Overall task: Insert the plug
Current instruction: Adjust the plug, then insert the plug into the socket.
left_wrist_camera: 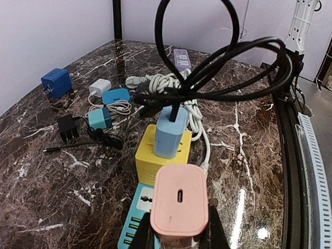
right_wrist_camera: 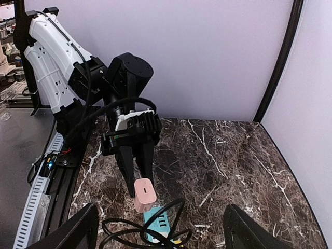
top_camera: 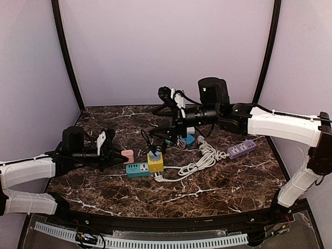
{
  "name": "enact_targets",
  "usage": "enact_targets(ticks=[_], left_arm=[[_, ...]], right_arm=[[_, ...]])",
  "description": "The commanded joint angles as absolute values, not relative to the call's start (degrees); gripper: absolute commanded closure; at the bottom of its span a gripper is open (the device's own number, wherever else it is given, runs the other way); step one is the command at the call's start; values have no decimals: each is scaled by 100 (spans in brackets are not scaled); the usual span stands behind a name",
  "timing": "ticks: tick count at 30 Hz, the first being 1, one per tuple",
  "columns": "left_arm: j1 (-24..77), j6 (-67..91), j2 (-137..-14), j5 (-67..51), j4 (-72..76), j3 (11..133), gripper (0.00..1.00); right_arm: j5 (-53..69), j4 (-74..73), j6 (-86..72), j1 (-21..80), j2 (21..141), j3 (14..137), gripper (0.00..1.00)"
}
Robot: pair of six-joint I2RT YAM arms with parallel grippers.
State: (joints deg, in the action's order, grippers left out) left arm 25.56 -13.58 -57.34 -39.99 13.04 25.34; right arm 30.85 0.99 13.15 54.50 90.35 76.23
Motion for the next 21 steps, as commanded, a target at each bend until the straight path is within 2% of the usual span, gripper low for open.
enact_targets(ticks=[1,9,21], left_arm=[[2538,-1239,-6252,-4224,2823,2049,99],[2913,-997,-7429,-4129,4568,1863,99],[2966,-1095,-9086,-4413,5402,2419,99]], right_arm=[[2974,211,1219,5279,8825,7288,18],[3599,340,1123,4843,9035,6942,18],[3984,380,1111,4272,9145,6812,18]])
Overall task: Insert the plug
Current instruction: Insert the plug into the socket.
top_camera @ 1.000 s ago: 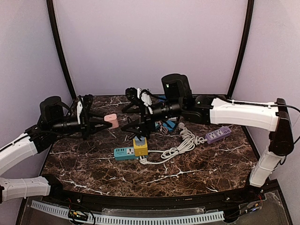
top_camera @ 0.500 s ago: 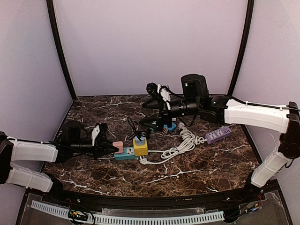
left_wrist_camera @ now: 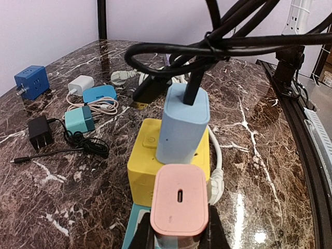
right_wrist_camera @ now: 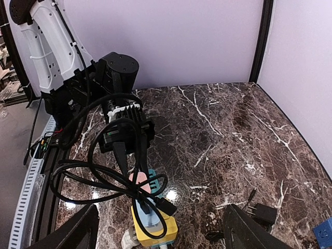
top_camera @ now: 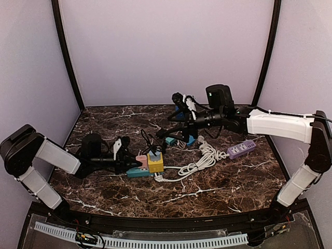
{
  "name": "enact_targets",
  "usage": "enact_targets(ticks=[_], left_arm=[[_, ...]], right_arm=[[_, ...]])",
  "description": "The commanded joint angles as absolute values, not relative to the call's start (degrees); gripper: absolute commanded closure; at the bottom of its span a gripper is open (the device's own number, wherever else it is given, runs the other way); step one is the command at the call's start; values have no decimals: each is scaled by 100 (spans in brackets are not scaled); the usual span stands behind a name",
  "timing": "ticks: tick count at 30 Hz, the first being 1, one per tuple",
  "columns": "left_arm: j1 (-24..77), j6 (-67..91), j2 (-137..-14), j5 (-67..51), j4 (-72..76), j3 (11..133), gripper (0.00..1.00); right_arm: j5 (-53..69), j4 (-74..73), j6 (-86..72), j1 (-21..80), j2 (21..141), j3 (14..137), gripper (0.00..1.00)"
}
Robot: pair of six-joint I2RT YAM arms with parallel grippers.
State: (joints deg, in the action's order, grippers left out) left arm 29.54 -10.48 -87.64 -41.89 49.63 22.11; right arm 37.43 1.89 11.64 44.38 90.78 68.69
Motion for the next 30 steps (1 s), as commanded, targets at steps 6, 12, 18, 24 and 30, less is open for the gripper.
enact_targets(ticks=[6,12,18,24,30], left_arm=[[2859,-1155,-9426,-4740,5398,2649,99],[2855,-1208,-9508,-4690,5457,2388,99],[2897,-1407,-9589,-4523,5569,2207,99],[2900,-1340,-9707,-4316,5912,2278,99],[2934,-998,-9821,-4341,6398,2318,99]], right_arm=[[4074,343,1103,4112,9216,6824,18],[4179,292,1101,4037,9379,6925,18],[4318,230,1058,4025,9553,7071,18],[4385,220,995,4024,9578,7075,19],[4395,203,984,4023,9610,7117,19]])
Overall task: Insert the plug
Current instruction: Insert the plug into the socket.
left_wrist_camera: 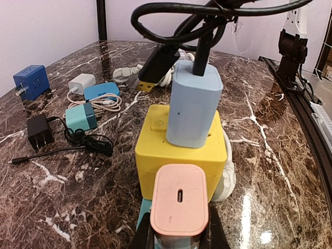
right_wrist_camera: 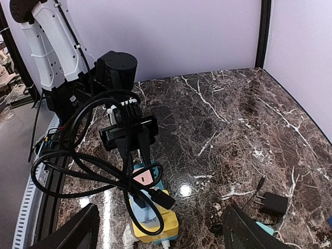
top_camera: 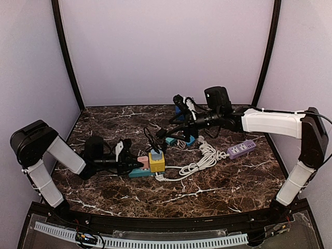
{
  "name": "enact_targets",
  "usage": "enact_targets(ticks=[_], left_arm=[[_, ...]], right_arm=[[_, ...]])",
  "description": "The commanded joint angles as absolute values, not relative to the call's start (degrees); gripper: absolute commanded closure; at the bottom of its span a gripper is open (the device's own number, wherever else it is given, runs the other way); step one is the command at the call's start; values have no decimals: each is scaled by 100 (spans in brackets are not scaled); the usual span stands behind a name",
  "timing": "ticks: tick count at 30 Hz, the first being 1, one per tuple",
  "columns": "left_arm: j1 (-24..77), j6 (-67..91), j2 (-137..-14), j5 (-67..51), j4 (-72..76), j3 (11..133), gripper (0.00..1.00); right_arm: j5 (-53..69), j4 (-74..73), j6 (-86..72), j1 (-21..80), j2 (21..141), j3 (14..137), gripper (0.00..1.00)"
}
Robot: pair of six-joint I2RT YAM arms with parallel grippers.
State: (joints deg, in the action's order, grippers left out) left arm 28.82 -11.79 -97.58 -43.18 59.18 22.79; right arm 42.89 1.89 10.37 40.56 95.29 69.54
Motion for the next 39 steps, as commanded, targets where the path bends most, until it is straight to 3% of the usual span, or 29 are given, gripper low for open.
enact_targets(ticks=[1,14,27,39], left_arm=[[2959,-1013,-9837,-4370,6402,2271,99],[3120,-1236,-10106,-4225,6287,2190,99],[3291,-2323,-10711,-4104,4710,2567,99],[3523,-2107,-11421,-3455,4025,3217,99]], right_arm=[[4395,198,984,4023,9626,7119,19],[4351,18,1010,4025,9667,7242,19],[4205,-287,1099,4021,9551,7166,19],[3969,-709,1452,3954,9491,7202,19]])
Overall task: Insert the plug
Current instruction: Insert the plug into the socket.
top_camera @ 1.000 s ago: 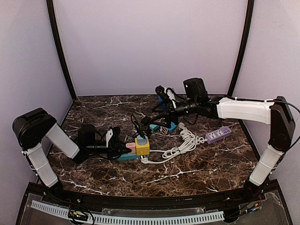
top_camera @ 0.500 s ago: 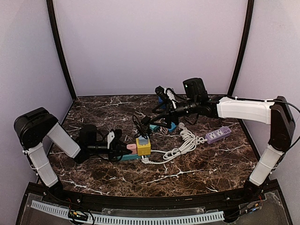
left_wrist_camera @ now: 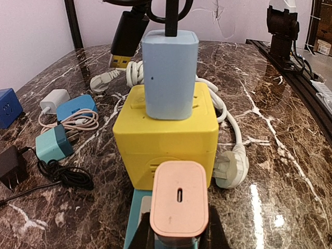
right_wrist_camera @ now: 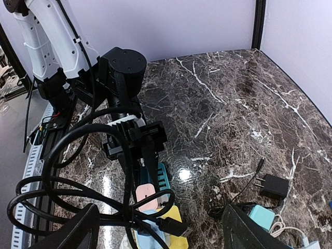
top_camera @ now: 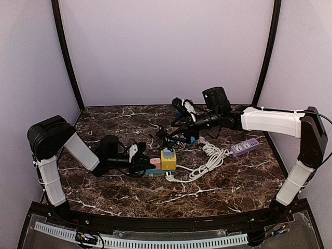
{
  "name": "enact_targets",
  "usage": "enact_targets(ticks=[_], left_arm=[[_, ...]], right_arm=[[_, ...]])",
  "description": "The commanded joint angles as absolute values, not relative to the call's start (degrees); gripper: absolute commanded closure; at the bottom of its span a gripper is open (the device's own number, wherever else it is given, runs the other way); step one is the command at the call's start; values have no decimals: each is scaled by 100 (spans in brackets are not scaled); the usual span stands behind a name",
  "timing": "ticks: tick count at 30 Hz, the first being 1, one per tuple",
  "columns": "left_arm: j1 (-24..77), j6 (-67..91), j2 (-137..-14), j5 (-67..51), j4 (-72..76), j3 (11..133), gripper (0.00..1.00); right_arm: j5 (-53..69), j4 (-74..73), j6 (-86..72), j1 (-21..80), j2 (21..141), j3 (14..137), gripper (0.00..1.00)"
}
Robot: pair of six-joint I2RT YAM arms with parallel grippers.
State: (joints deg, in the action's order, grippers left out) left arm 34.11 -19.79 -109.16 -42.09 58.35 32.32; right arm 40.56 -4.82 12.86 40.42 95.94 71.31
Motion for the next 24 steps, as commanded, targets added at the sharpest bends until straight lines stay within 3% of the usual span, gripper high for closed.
enact_targets(ticks=[1,7,11,14,17,21,24], left_arm=[[3528,-2120,-11436,-3406,3946,3239,99],[3533,-2010,-11145,-3423,4302,3198,98],[3529,-1639,-10802,-3418,4316,3467,81],[3541,-1543,-10557,-3481,4373,3544,56],[3542,-1604,-10319,-3596,4436,3482,38],[3547,-1586,-10004,-3605,4396,3375,22],[3551,-1602,-9643,-3741,4233,3295,17]], right_arm=[[3987,-721,1469,3935,9500,7226,19],[4020,-756,1522,3853,9505,7313,19],[4014,-751,1517,3849,9464,7289,19],[4017,-739,1461,3849,9404,7241,19],[3960,-699,1386,3848,9292,7171,19],[3421,-668,1159,3843,9154,7124,18],[2549,-738,738,3757,9219,7253,15]])
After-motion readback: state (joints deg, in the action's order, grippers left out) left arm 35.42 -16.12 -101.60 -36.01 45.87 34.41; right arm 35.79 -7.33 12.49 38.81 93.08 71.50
